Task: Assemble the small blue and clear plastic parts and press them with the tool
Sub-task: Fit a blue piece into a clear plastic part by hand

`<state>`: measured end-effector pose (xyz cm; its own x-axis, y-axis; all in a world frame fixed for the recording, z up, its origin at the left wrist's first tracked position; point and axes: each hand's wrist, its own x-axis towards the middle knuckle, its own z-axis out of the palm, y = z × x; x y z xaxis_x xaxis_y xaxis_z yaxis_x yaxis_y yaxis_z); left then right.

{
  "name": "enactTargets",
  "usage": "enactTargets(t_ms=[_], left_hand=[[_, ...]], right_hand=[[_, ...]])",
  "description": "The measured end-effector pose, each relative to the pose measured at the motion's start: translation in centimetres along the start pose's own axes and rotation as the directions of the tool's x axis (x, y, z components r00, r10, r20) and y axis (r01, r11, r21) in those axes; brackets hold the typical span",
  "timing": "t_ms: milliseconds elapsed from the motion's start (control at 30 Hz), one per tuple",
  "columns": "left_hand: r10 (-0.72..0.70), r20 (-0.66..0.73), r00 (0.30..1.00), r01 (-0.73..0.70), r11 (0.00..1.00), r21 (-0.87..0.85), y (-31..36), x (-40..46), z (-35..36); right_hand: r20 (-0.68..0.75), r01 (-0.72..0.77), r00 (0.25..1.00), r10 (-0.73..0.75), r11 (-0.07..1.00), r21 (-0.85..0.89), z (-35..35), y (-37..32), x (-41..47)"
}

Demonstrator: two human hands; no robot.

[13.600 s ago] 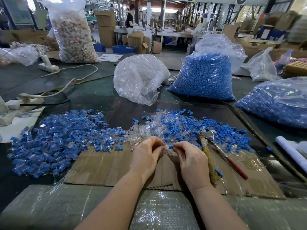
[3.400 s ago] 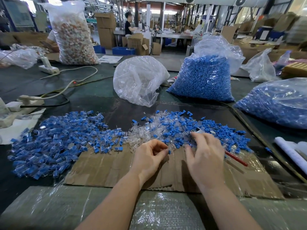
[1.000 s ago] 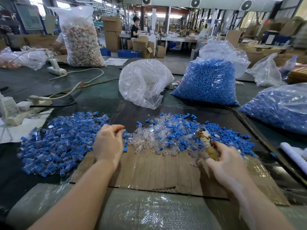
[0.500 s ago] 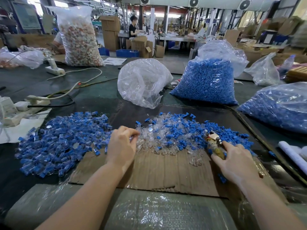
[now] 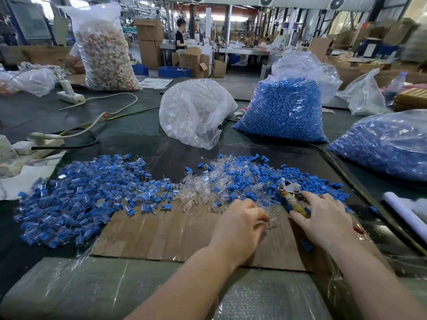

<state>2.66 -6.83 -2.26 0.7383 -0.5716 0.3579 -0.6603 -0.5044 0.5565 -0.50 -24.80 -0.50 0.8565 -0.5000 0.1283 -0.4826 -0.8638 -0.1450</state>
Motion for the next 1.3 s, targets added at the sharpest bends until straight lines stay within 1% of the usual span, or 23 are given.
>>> enactTargets(t_ms=[67,133,167,233,267,300,367,433,467,533,567,600,667,733,767,833,867,900,967,1067,1200,1233,1300], left_hand=[[0.131,0.094,0.987,-0.131,0.991,0.001,1.8,0.2,1.0],[0.269,0.224,0.937,-0.29,0.955,0.064,3.2,0.6,2.0],[0.307,0.301,0.903,-0.354,0.928,0.116,3.7,0.8,2.5],[0.309,0.416,0.855,-0.421,0.883,0.209,4.3,1.1,3.0],[0.308,0.441,0.843,-0.44,0.866,0.237,4.3,1.1,3.2],[0.311,0.448,0.838,-0.452,0.856,0.252,4.2,1.2,3.3],[0.323,0.417,0.85,-0.451,0.854,0.258,3.9,1.2,3.4],[0.295,0.337,0.894,-0.384,0.893,0.235,3.2,1.4,3.2],[0.248,0.273,0.93,-0.306,0.931,0.198,2.8,1.5,3.0],[0.059,0.109,0.992,-0.063,0.997,0.041,1.7,1.5,2.1],[-0.032,0.042,0.999,0.033,0.999,-0.038,1.2,1.4,1.5],[-0.097,0.0,0.995,0.096,0.991,-0.094,0.7,1.3,1.0],[-0.167,-0.023,0.986,0.162,0.976,-0.144,-0.1,1.1,0.2],[-0.216,-0.04,0.976,0.206,0.963,-0.175,-0.6,1.2,-0.1],[-0.236,-0.05,0.97,0.222,0.955,-0.195,-0.8,1.3,-0.2],[-0.263,-0.069,0.962,0.24,0.941,-0.239,-0.7,1.5,-0.2],[-0.268,-0.073,0.961,0.241,0.935,-0.259,-0.4,1.5,-0.3],[-0.27,-0.077,0.96,0.24,0.93,-0.278,-0.2,1.6,-0.3],[-0.278,-0.087,0.957,0.238,0.918,-0.316,0.2,1.7,-0.3],[-0.297,-0.098,0.95,0.238,0.889,-0.39,0.6,1.8,-0.2],[-0.318,-0.066,0.946,0.262,0.866,-0.426,0.8,1.7,0.5],[-0.322,-0.056,0.945,0.267,0.86,-0.436,0.9,1.7,0.7],[-0.309,-0.042,0.95,0.261,0.862,-0.433,1.1,1.8,1.0]], right_hand=[[0.009,0.0,1.0,0.0,1.0,0.003,0.0,0.1,0.1],[0.004,0.008,1.0,-0.008,1.0,0.021,-0.1,0.1,0.1],[-0.003,0.012,1.0,-0.012,1.0,0.028,-0.1,0.2,0.1],[-0.012,0.018,1.0,-0.017,0.999,0.026,-0.1,0.3,0.1],[-0.015,0.019,1.0,-0.018,1.0,0.025,-0.1,0.3,0.1],[-0.016,0.021,1.0,-0.02,0.999,0.025,-0.1,0.3,0.1],[-0.02,0.025,1.0,-0.024,0.999,0.021,0.1,0.3,0.1],[-0.024,0.026,0.999,-0.026,1.0,-0.003,0.4,0.3,0.0],[-0.03,0.027,0.999,-0.028,0.999,-0.019,0.5,0.2,-0.1],[-0.04,0.031,0.999,-0.033,0.999,-0.029,0.8,0.0,-0.4],[-0.039,0.029,0.999,-0.03,0.999,-0.014,1.0,-0.1,-0.6],[-0.036,0.025,0.999,-0.025,1.0,0.002,1.1,-0.2,-0.9],[-0.043,0.02,0.999,-0.021,1.0,-0.023,1.1,-0.5,-1.5],[-0.118,0.053,0.991,-0.057,0.998,-0.038,0.8,-1.1,-2.0],[-0.185,0.109,0.977,-0.106,0.994,0.006,0.5,-1.5,-2.2],[-0.282,0.289,0.929,-0.24,0.946,0.147,-0.1,-2.8,-2.7],[-0.275,0.361,0.915,-0.294,0.902,0.238,-0.4,-3.6,-2.9],[-0.236,0.396,0.914,-0.33,0.852,0.342,-0.7,-4.4,-3.1],[-0.159,0.371,0.927,-0.339,0.774,0.513,-1.0,-5.3,-3.1],[-0.127,0.262,0.963,-0.236,0.739,0.621,-1.3,-5.5,-2.5],[-0.067,0.189,0.98,-0.187,0.776,0.601,-1.5,-5.3,-1.9],[-0.072,0.189,0.981,-0.181,0.793,0.58,-1.5,-5.2,-1.8],[-0.129,0.196,0.98,-0.15,0.829,0.524,-1.5,-4.7,-1.7]])
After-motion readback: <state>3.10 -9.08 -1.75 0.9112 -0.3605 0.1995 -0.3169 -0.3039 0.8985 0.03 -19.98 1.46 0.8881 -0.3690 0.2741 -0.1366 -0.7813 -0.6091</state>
